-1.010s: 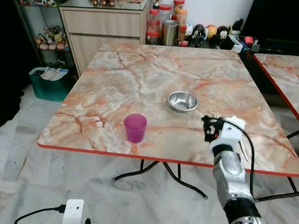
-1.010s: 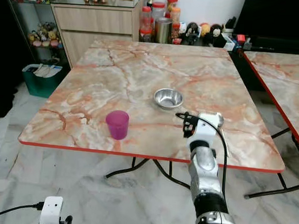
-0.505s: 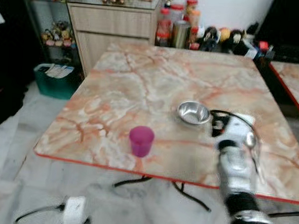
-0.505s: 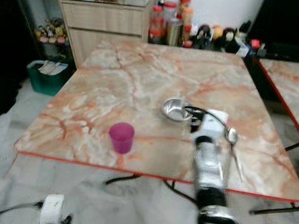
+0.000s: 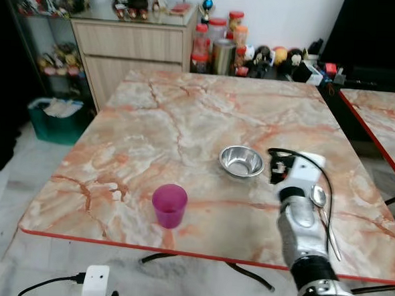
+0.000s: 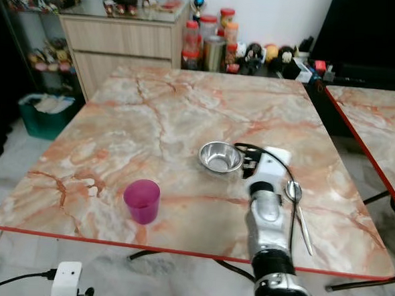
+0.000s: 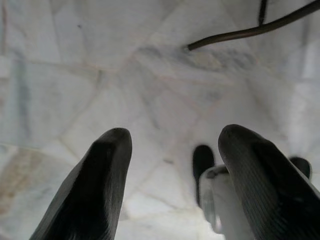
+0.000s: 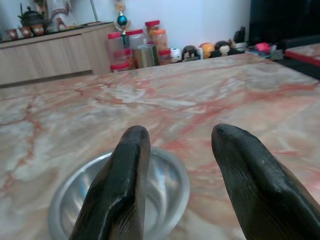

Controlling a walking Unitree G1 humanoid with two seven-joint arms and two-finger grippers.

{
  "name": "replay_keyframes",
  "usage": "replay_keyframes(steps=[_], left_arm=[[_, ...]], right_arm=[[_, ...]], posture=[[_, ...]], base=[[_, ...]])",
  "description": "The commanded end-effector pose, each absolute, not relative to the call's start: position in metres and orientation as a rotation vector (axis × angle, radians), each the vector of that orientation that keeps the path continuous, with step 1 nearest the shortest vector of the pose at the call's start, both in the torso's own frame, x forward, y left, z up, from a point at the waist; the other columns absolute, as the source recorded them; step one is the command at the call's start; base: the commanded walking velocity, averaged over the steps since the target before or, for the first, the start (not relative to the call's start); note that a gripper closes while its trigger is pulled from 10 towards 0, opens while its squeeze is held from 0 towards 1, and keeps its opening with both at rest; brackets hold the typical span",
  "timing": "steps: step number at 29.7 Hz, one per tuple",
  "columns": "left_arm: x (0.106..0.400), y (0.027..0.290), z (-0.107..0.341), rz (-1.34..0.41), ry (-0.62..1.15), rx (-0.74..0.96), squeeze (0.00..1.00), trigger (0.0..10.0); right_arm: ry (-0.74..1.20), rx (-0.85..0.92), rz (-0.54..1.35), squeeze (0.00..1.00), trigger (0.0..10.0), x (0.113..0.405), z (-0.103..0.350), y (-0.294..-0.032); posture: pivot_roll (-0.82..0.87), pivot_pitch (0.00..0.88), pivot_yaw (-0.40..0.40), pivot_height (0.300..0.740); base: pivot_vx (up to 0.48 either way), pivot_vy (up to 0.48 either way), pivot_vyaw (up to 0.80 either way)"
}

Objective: Setting the table

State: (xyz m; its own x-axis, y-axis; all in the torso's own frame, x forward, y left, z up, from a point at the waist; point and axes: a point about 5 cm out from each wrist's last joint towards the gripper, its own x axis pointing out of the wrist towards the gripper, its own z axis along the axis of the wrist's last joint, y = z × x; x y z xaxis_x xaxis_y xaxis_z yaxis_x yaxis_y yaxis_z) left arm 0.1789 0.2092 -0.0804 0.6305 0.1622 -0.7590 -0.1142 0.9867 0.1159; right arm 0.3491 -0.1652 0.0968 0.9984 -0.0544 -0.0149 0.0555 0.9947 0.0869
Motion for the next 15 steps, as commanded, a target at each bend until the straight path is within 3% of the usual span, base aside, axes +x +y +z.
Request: replay_keyframes(steps=[1,11,15], left_arm=[[0.1810,0.2051,-0.0803,0.156,0.873,0.048,0.00,10.0],[0.1802,0.2063,-0.0803,0.161,0.872,0.060,0.00,10.0],[0.1805,0.2058,-0.0803,0.157,0.873,0.059,0.00,10.0]], right_arm=[[-0.006,0.073,-0.081,0.00,10.0,0.3507,0.1024,-0.1755],[-0.004,0.074,-0.084,0.00,10.0,0.3498,0.1009,-0.1751],[-0.005,0.075,-0.083,0.00,10.0,0.3496,0.1011,-0.1747]], posture=[[-0.02,0.000,0.003,0.740],[-0.02,0.000,0.006,0.740],[-0.02,0.000,0.004,0.740]], base=[[0.356,0.000,0.00],[0.344,0.000,0.00],[0.000,0.000,0.00]])
